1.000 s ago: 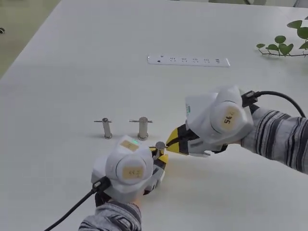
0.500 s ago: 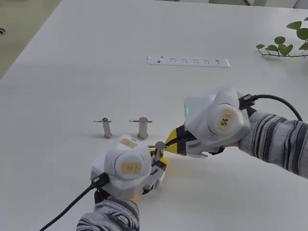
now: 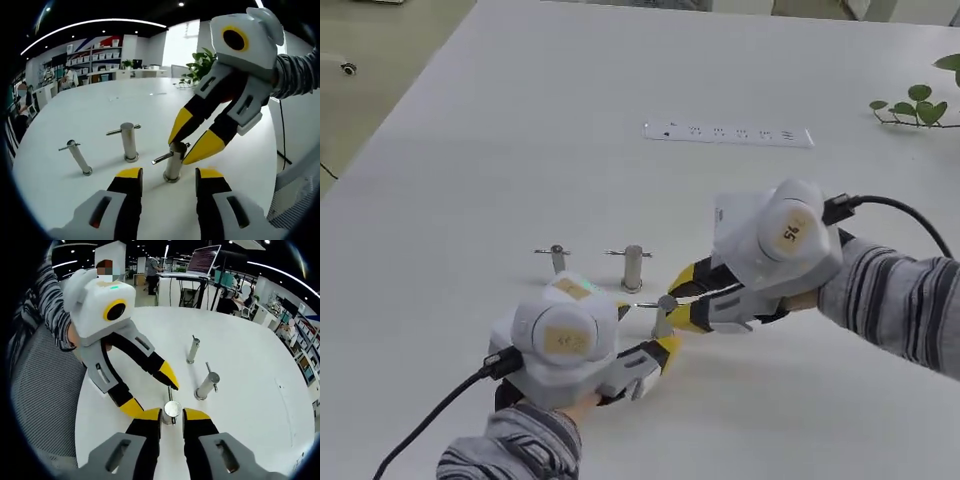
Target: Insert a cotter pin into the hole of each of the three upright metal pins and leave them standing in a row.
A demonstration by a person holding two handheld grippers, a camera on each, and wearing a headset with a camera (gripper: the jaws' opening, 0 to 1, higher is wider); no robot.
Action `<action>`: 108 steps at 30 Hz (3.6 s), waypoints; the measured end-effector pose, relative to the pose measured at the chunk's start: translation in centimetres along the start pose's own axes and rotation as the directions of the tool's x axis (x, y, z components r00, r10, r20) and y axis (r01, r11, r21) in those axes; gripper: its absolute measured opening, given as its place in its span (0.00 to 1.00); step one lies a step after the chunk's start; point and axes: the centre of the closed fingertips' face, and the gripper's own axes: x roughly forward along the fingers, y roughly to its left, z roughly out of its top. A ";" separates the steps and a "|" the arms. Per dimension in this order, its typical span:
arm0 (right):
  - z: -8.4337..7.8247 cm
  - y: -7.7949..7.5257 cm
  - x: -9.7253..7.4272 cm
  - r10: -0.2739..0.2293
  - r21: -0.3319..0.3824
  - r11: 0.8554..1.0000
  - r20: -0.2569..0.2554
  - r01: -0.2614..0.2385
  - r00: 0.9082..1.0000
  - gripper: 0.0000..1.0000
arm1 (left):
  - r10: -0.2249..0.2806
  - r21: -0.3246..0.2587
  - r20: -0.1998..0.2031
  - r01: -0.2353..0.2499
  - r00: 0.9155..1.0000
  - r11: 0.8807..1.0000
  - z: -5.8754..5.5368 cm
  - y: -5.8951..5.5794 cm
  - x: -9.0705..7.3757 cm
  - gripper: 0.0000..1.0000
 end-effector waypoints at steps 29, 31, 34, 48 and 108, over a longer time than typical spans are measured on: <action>-1.1 -1.7 -0.5 0.015 0.077 0.997 -0.017 -0.013 1.000 0.08 | 0.075 0.028 0.037 -0.076 0.996 0.997 1.0 3.5 -5.3 0.62; -1.1 -2.3 -0.7 0.004 0.078 0.997 -0.022 -0.002 1.000 0.08 | 0.081 0.023 0.041 -0.082 0.996 0.996 1.0 3.8 -5.7 0.64; -1.3 -3.0 -1.1 -0.012 0.080 0.997 -0.027 0.014 1.000 0.08 | 0.085 0.010 0.056 -0.085 0.995 0.996 1.2 4.1 -6.1 0.66; -2.5 -5.4 -1.6 -0.026 0.074 0.997 -0.079 0.032 0.997 0.08 | 0.111 -0.015 0.077 -0.110 0.991 0.994 1.7 7.1 -7.2 0.70; -1.9 -4.5 -4.7 -0.271 0.361 0.912 0.175 0.194 0.946 0.62 | 0.112 -0.050 0.064 -0.109 0.992 0.993 3.1 8.3 -7.2 0.84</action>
